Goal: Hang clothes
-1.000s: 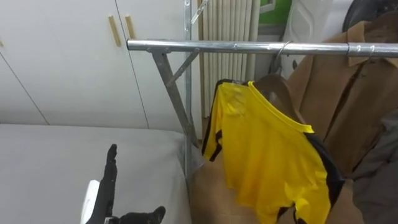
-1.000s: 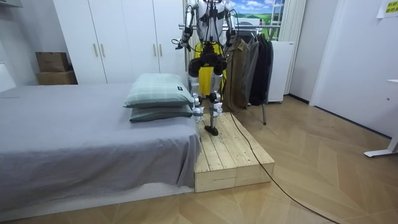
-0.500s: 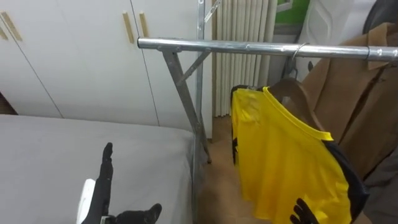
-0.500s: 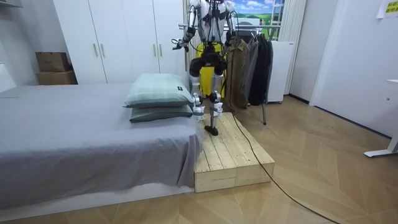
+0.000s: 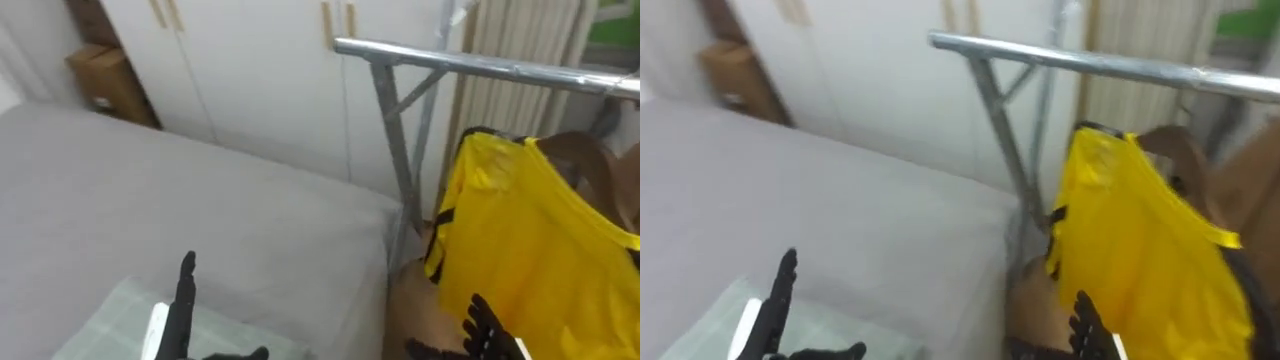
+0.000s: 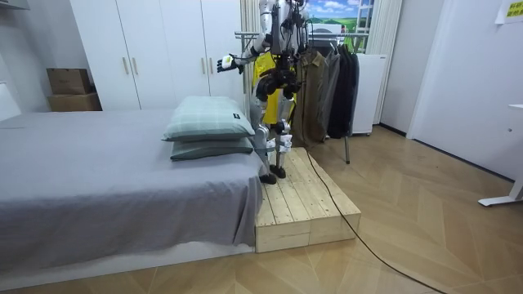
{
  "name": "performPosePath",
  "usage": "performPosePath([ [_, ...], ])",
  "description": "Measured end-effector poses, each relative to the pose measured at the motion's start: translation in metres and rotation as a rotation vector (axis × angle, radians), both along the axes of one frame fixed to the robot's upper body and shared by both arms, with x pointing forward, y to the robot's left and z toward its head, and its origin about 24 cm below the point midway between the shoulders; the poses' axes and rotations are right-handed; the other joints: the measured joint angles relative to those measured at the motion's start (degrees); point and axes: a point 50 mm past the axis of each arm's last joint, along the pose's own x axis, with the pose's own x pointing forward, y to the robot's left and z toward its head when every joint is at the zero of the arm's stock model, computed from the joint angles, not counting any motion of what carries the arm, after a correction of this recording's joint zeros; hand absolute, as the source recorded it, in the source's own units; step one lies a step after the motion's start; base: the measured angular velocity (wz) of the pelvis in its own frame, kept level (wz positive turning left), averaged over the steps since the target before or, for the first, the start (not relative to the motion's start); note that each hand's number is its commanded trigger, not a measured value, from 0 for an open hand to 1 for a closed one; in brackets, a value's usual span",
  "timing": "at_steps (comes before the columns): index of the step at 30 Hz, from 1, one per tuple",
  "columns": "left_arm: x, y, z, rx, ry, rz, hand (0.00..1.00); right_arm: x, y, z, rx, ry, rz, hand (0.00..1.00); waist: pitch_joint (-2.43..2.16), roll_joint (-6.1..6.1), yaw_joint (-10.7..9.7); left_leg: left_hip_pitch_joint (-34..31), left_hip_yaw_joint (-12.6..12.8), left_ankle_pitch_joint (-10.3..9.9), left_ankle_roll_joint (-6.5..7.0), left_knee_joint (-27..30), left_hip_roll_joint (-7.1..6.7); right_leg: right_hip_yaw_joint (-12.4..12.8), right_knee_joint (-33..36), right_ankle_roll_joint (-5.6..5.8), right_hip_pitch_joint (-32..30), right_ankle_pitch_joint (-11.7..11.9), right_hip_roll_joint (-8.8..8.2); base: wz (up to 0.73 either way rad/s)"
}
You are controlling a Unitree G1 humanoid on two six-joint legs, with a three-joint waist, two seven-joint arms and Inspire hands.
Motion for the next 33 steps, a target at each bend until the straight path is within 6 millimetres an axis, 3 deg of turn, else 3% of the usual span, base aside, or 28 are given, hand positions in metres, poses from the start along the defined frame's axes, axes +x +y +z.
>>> performPosePath([
  [1, 0.001, 0.0, 0.001, -0.009, -0.007, 0.003, 0.0, 0.003, 0.001, 0.0, -0.001, -0.003, 0.006, 0.0, -0.05, 0.03, 0.0, 0.0, 0.0, 0.0, 0.06, 0.0, -0.12, -2.3, -0.3, 0.24, 0.7, -0.2, -0.47, 1.16],
  [6, 0.005, 0.001, 0.005, -0.029, -0.028, 0.024, 0.0, 0.012, 0.013, -0.003, -0.008, 0.01, 0.108, 0.0, -0.17, -1.2, 2.1, 0.2, 0.5, 1.9, 0.48, -1.5, -0.27, -6.9, -0.8, 0.52, 1.7, -0.4, -1.68, 0.58],
  [9, 0.005, 0.001, 0.004, -0.038, -0.028, 0.039, 0.0, 0.018, 0.017, -0.002, -0.028, 0.003, 0.151, 0.0, -0.26, -2.05, 4.4, 0.7, 0.4, 2.1, 0.35, -1.9, -0.38, -6.9, -0.7, 1.0, 2.0, -0.8, -1.7, 0.06],
  [12, 0.004, 0.002, 0.003, -0.046, -0.026, 0.05, 0.0, 0.02, 0.016, 0.0, -0.029, -0.002, 0.15, 0.0, -0.32, -2.78, 5.0, 1.4, 0.3, 2.1, 0.36, -2.7, -0.75, -6.9, -0.7, 2.18, 2.6, -1.3, -1.78, 0.06],
  [14, 0.005, 0.002, 0.003, -0.051, -0.026, 0.051, 0.0, 0.021, 0.016, 0.0, -0.03, 0.002, 0.151, 0.0, -0.33, -2.74, 4.9, 2.1, 0.1, 2.2, 0.35, -3.6, -1.15, -7.0, -0.7, 2.72, 3.0, -1.6, -2.01, 0.0],
  [16, 0.005, 0.002, 0.004, -0.058, -0.03, 0.064, 0.0, 0.015, 0.014, -0.007, -0.036, 0.04, 0.149, 0.0, -0.4, -2.56, 4.6, 3.1, 0.2, 2.2, 0.32, -4.3, -1.29, -7.7, -0.7, 4.65, 3.8, -1.8, -2.21, 0.04],
  [20, 0.007, 0.008, 0.006, -0.07, -0.04, 0.094, 0.0, 0.001, 0.009, -0.017, -0.056, 0.104, 0.15, 0.0, -0.43, -2.37, 3.7, 3.5, 0.4, 1.8, 0.54, -5.1, -2.03, -9.3, 0.7, 5.91, 4.0, -2.3, -3.46, 0.15],
  [23, 0.011, 0.008, 0.008, -0.083, -0.053, 0.093, 0.0, -0.012, -0.002, -0.024, -0.076, 0.145, 0.124, 0.0, -0.85, -1.66, 2.1, 3.2, -0.3, 0.9, 1.13, -5.2, -3.13, -12.1, 3.4, 6.51, 4.3, -2.6, -5.06, 0.53],
  [25, 0.013, 0.006, 0.008, -0.085, -0.053, 0.085, 0.0, -0.021, -0.012, -0.029, -0.069, 0.184, 0.064, 0.0, -1.01, -1.17, -0.7, 3.2, -2.7, 0.8, 2.16, -5.5, -4.37, -13.2, 5.4, 6.93, 5.5, -2.9, -6.54, 0.97],
  [26, 0.014, 0.005, 0.008, -0.084, -0.05, 0.083, 0.0, -0.024, -0.015, -0.031, -0.062, 0.194, 0.04, 0.0, -1.01, -1.17, -1.3, 3.3, -3.9, 0.8, 2.51, -5.6, -4.86, -12.5, 5.7, 6.93, 6.0, -2.9, -6.72, 1.13],
  [27, 0.015, 0.003, 0.006, -0.082, -0.043, 0.075, 0.0, -0.031, -0.019, -0.034, -0.063, 0.214, 0.01, 0.0, -0.98, -1.19, -2.1, 3.7, -6.7, 0.8, 3.1, -6.0, -5.29, -9.7, 6.6, 6.96, 6.6, -2.9, -6.81, 1.2],
  [28, 0.015, 0.001, 0.003, -0.077, -0.028, 0.061, 0.0, -0.039, -0.022, -0.038, -0.07, 0.241, -0.009, 0.0, -0.87, -1.37, -2.6, 3.9, -9.6, 0.9, 3.62, -6.2, -6.09, -4.8, 7.8, 7.17, 6.8, -2.8, -6.63, 1.23],
  [29, 0.015, -0.001, 0.002, -0.074, -0.023, 0.053, 0.0, -0.042, -0.023, -0.039, -0.074, 0.251, -0.016, 0.0, -0.81, -1.43, -2.9, 3.9, -10.9, 0.8, 3.98, -6.1, -6.31, -2.5, 8.7, 7.35, 6.7, -2.7, -6.5, 1.31],
  [30, 0.013, -0.005, 0.0, -0.066, -0.014, 0.03, 0.0, -0.049, -0.024, -0.042, -0.074, 0.27, -0.025, 0.0, -0.6, -1.47, -3.3, 3.6, -14.4, 0.8, 4.34, -5.4, -6.88, 0.9, 9.1, 8.76, 6.1, -3.1, -5.89, 1.3],
  [31, 0.012, -0.008, -0.002, -0.057, -0.003, 0.007, 0.0, -0.052, -0.024, -0.044, -0.074, 0.281, -0.026, 0.0, -0.64, -1.52, -3.5, 2.8, -18.4, 0.8, 4.43, -5.0, -7.48, 5.1, 6.6, 9.22, 6.0, -3.6, -4.94, 1.21],
  [32, 0.012, -0.009, -0.003, -0.053, 0.001, 0.001, 0.0, -0.052, -0.023, -0.044, -0.072, 0.28, -0.023, 0.0, -0.61, -1.8, -3.5, 2.4, -19.8, 0.8, 4.45, -4.7, -7.72, 6.8, 4.4, 9.18, 5.8, -3.4, -4.68, 1.13],
  [33, 0.012, -0.008, -0.005, -0.044, 0.015, -0.007, 0.0, -0.05, -0.022, -0.044, -0.07, 0.276, -0.022, 0.0, -0.15, -2.14, -3.3, 1.5, -22.0, 0.8, 4.43, -3.8, -8.45, 9.6, -0.3, 8.91, 5.1, -0.8, -4.83, 1.15],
])
